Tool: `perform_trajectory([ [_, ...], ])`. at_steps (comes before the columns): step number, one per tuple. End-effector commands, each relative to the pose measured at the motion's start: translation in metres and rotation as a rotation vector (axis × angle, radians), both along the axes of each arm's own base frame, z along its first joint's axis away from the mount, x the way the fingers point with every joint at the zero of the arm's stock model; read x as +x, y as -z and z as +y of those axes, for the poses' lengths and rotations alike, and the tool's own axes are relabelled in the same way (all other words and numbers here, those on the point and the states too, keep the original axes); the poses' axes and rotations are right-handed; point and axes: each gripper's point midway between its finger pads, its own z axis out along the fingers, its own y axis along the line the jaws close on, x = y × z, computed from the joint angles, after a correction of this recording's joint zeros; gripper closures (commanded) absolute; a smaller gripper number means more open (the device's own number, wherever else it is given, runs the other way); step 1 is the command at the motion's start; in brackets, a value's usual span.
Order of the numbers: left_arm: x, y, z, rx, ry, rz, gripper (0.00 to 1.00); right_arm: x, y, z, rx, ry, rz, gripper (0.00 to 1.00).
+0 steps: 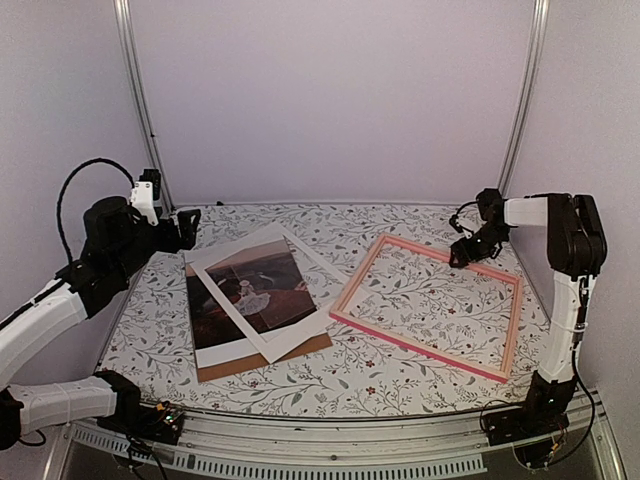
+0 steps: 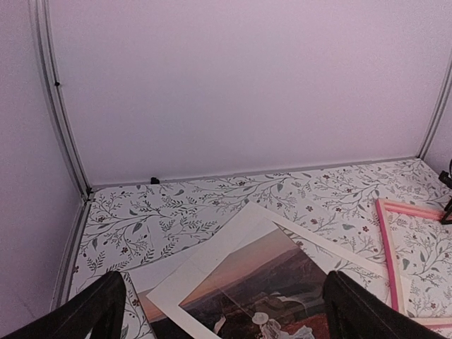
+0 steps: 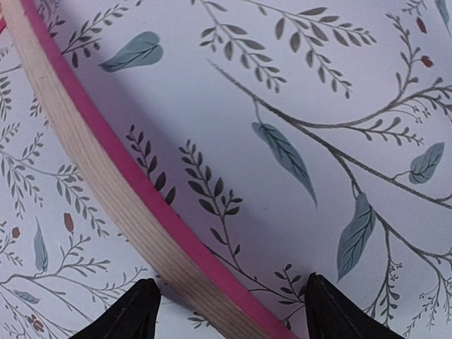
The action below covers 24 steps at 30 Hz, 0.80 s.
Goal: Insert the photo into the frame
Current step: Rotate the frame body at the center of the board.
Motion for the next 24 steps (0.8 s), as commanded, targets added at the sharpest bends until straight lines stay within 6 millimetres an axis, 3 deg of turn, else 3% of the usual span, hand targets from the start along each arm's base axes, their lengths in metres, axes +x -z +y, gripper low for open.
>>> perform_trajectory([
  [1,-0.003,-0.005,-0.003,-0.005,0.015,-0.022,0.0,-0.007,0.01,-0.019,-0.032,0.085,0.03,0.33],
  [3,-0.002,-0.006,-0.002,0.0,0.007,-0.023,0.0,-0.014,0.011,-0.04,-0.022,0.16,0.045,0.41],
  [7,-0.003,-0.007,-0.001,0.005,0.003,-0.025,0.0,-0.026,0.01,-0.057,0.003,0.251,0.053,0.47],
  [17,-0.002,-0.001,-0.004,-0.004,0.015,-0.004,0.0,-0.044,0.017,-0.08,0.051,0.429,0.073,0.6],
  [21,0.002,0.004,-0.008,-0.011,0.014,0.03,0.0,-0.05,0.01,-0.091,0.092,0.523,0.052,0.65],
  [24,0.005,0.019,-0.013,0.015,0.023,0.104,0.0,-0.056,0.007,-0.093,0.091,0.563,0.04,0.66],
])
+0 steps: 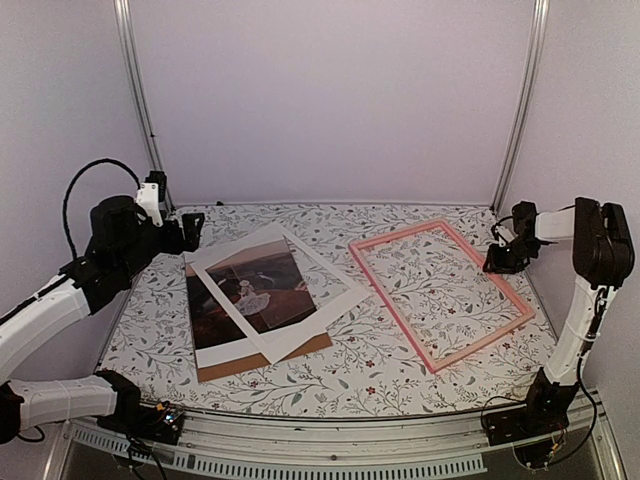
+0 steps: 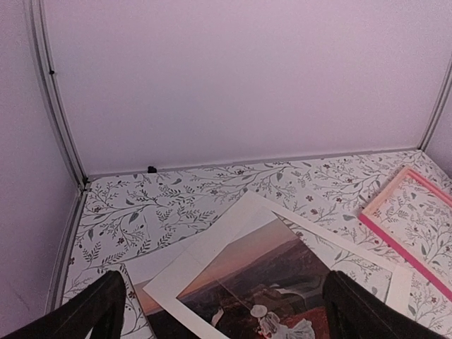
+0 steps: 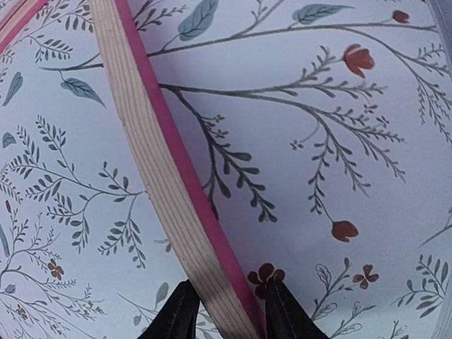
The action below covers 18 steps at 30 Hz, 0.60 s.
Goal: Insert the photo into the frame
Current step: Rotate the frame body at the center of the board.
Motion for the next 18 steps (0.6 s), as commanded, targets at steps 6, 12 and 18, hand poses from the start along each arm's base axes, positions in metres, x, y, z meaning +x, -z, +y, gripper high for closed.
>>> perform_trajectory([
  [6,0.006,0.023,-0.025,0.027,0.052,0.136,0.0,-0.038,0.008,-0.021,-0.015,0.24,0.062,0.69],
  [12,0.002,0.026,-0.035,0.014,0.077,0.145,0.0,-0.054,0.013,-0.014,0.024,0.274,0.064,0.69],
  [18,0.001,0.032,-0.042,0.003,0.084,0.176,0.0,-0.069,0.006,-0.008,0.052,0.285,0.036,0.69],
])
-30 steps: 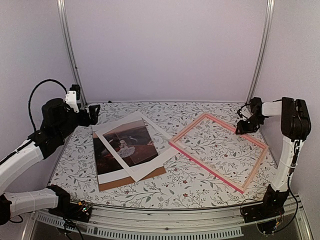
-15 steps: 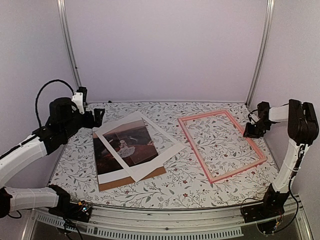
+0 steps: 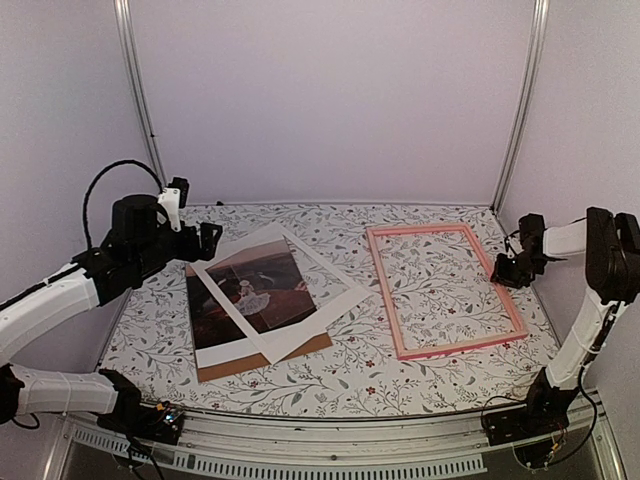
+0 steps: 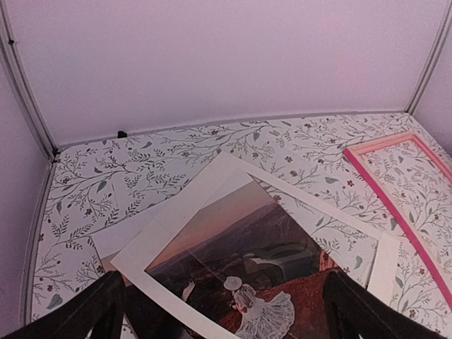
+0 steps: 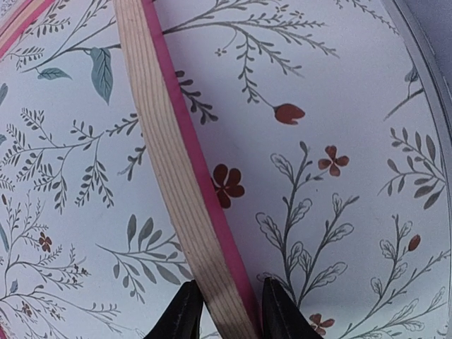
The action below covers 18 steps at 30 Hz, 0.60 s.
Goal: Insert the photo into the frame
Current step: Rotate the frame body at the center of the board.
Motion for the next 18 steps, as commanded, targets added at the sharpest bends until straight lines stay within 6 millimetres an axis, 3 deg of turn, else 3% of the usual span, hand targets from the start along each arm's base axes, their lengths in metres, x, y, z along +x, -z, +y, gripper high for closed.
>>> perform_trajectory([
  [1,-0.001,-0.001,-0.009,-0.016,0.012,0.023,0.0,-0.026,0.003,0.005,0.026,0.043,0.034,0.66],
  [9,-0.001,0.007,-0.016,-0.021,0.01,0.06,0.0,-0.033,-0.005,0.023,0.003,0.011,0.025,0.45],
  [11,-0.002,0.01,-0.016,-0.03,0.006,0.073,0.0,-0.03,-0.017,0.023,-0.043,0.018,0.0,0.35],
  [14,-0.002,0.021,-0.018,-0.05,-0.001,0.118,0.0,-0.018,-0.055,0.034,-0.112,-0.006,-0.094,0.17],
  [16,-0.002,0.033,-0.02,-0.056,-0.011,0.164,0.0,-0.009,-0.082,0.061,-0.109,-0.074,-0.166,0.07],
  [18,-0.001,0.044,-0.022,-0.063,-0.022,0.212,0.0,-0.002,-0.107,0.088,-0.092,-0.145,-0.229,0.05],
])
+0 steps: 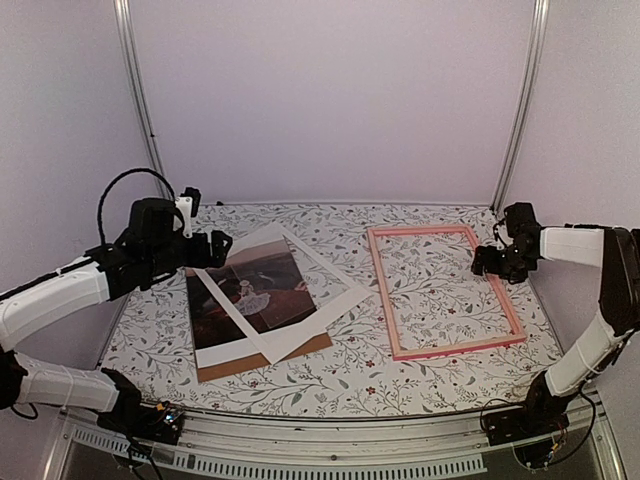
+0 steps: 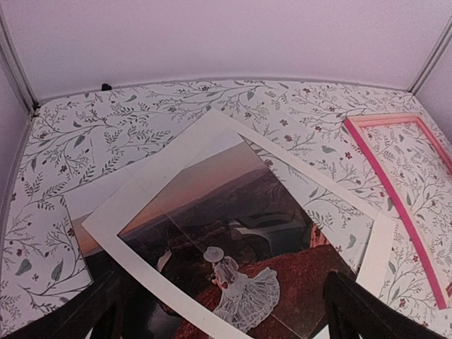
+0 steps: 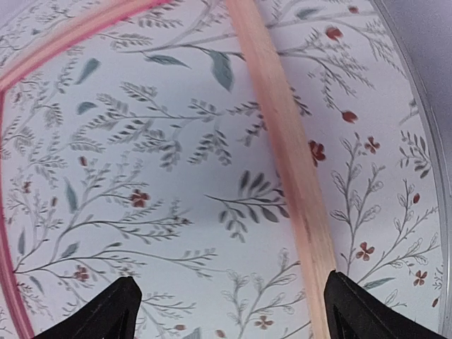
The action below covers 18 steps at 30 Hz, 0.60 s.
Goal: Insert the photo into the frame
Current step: Rotate the frame body at the center of the board, then pick up the glass panel from the mat board.
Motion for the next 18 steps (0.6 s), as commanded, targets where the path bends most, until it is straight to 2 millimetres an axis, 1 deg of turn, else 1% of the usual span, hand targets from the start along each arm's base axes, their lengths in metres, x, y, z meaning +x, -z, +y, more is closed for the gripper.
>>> perform_trajectory([
  [1,0.0,0.02,-0.008,-0.031,-0.02,0.108,0.0,0.023,-0.07,0.053,-0.007,-0.13,-0.177,0.04],
  [2,0.001,0.024,-0.01,-0.035,-0.02,0.128,0.0,0.027,-0.078,0.067,-0.001,-0.164,-0.195,0.04],
  [3,0.002,0.03,-0.011,-0.04,-0.024,0.147,0.0,0.029,-0.085,0.089,0.032,-0.222,-0.21,0.04],
  [5,0.004,0.038,-0.014,-0.045,-0.023,0.174,0.0,0.034,-0.096,0.125,0.058,-0.307,-0.23,0.03],
  [6,0.005,0.042,-0.015,-0.045,-0.02,0.184,0.0,0.038,-0.094,0.145,0.066,-0.349,-0.219,0.03],
  [8,0.009,0.049,-0.019,-0.05,-0.019,0.203,0.0,0.047,-0.104,0.185,0.087,-0.429,-0.238,0.03],
  [9,0.01,0.053,-0.02,-0.051,-0.021,0.215,0.0,0.052,-0.098,0.204,0.091,-0.463,-0.221,0.02],
  [10,0.012,0.058,-0.021,-0.055,-0.026,0.227,0.0,0.056,-0.101,0.222,0.097,-0.496,-0.225,0.02],
  [11,0.014,0.062,-0.022,-0.06,-0.028,0.238,0.0,0.06,-0.097,0.24,0.103,-0.524,-0.215,0.02],
  [12,0.016,0.069,-0.025,-0.062,-0.027,0.257,0.0,0.064,-0.099,0.256,0.114,-0.551,-0.221,0.02],
  [13,0.018,0.074,-0.025,-0.064,-0.031,0.268,0.0,0.067,-0.087,0.273,0.116,-0.582,-0.201,0.01],
  [14,0.019,0.079,-0.026,-0.065,-0.036,0.277,0.0,0.07,-0.083,0.29,0.122,-0.61,-0.197,0.01],
  [15,0.022,0.084,-0.026,-0.065,-0.041,0.286,0.0,0.072,-0.084,0.305,0.131,-0.635,-0.202,0.01],
  [16,0.024,0.088,-0.026,-0.068,-0.044,0.293,0.0,0.072,-0.071,0.322,0.137,-0.666,-0.178,0.01],
  [17,0.026,0.092,-0.026,-0.07,-0.045,0.302,0.0,0.075,-0.072,0.334,0.149,-0.686,-0.182,0.01],
  [18,0.028,0.097,-0.027,-0.071,-0.042,0.313,0.0,0.077,-0.063,0.344,0.156,-0.701,-0.169,0.01],
])
